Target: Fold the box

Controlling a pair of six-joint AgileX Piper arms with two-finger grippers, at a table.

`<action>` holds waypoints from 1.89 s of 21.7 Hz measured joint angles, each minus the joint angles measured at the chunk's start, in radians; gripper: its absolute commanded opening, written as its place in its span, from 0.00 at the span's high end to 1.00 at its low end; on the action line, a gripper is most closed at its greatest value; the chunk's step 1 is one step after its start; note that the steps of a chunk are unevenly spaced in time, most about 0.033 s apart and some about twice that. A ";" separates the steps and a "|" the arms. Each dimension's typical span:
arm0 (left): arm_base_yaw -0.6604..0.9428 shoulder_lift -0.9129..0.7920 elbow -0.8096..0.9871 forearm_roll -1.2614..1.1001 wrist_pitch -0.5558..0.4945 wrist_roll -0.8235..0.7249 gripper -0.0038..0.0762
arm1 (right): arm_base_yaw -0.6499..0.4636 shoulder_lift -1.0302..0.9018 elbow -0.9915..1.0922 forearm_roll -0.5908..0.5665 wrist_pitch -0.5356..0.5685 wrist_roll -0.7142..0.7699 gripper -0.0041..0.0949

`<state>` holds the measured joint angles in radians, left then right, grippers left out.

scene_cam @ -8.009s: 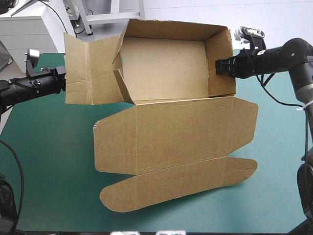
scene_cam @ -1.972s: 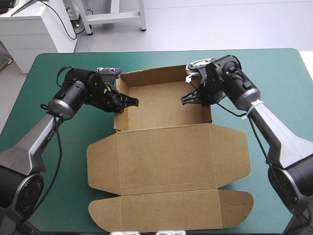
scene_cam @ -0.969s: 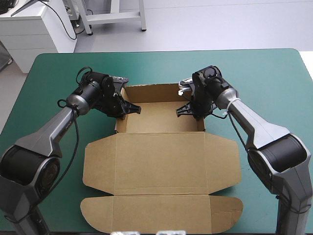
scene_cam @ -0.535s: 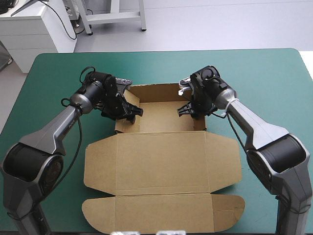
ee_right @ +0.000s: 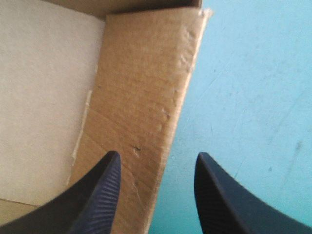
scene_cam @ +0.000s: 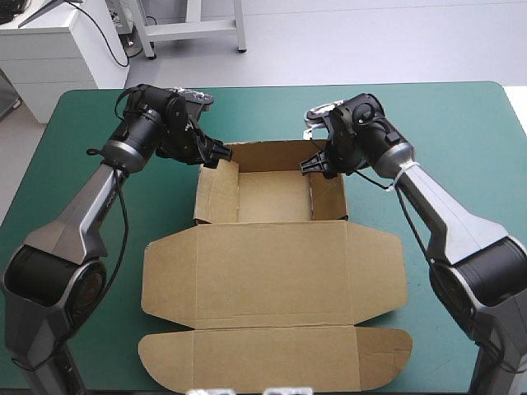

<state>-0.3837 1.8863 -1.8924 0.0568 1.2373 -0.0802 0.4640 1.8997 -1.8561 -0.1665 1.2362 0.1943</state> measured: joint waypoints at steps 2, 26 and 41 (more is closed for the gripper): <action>0.000 -0.014 -0.054 -0.002 0.004 0.000 0.33 | 0.000 -0.027 -0.032 0.001 0.000 -0.019 0.51; 0.000 -1.236 0.939 -0.074 -0.098 0.120 0.96 | -0.066 0.001 -0.037 0.166 0.007 0.009 0.51; 0.000 -1.703 1.420 -0.111 -0.138 0.120 0.96 | -0.068 0.128 -0.037 0.187 0.002 0.009 0.52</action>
<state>-0.3837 0.1831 -0.4726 -0.0538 1.0994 0.0403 0.3960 2.0281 -1.8933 0.0203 1.2387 0.2035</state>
